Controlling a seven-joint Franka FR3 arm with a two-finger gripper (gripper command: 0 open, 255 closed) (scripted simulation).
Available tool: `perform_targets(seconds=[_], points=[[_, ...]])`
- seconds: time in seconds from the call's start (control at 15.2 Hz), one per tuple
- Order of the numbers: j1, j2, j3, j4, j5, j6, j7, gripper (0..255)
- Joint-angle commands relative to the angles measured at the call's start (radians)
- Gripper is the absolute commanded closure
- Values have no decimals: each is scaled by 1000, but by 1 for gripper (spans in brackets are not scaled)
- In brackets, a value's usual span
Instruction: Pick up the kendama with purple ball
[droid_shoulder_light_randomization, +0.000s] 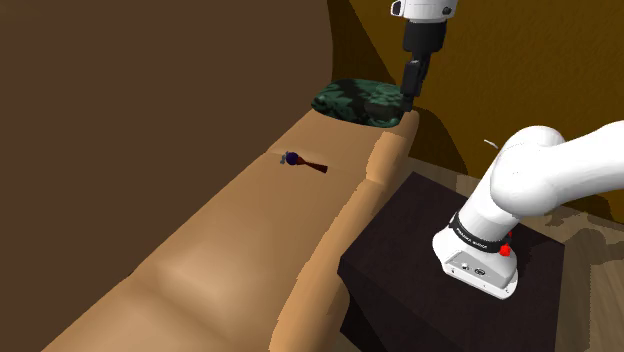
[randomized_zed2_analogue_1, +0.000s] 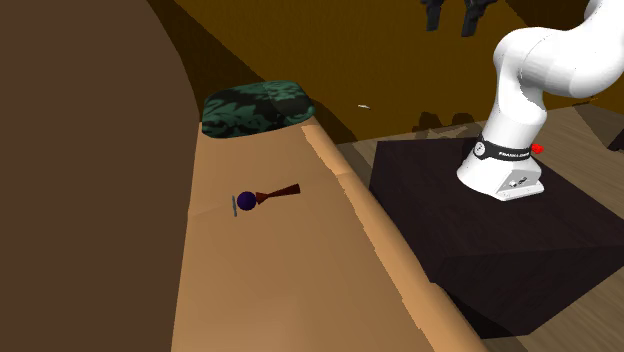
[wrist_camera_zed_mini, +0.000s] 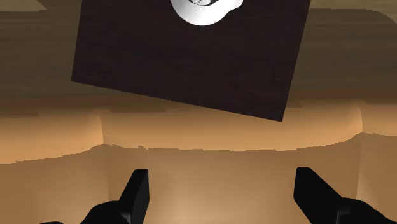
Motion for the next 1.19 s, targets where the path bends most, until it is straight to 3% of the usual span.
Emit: perform_targets(seconds=[0.0, 0.53, 1.12], points=[[0, 0, 0, 0, 0, 0, 0, 0], [-23, 244, -6, -39, -26, 275, -23, 0], [-49, 586, -14, 30, -59, 541, -34, 0]])
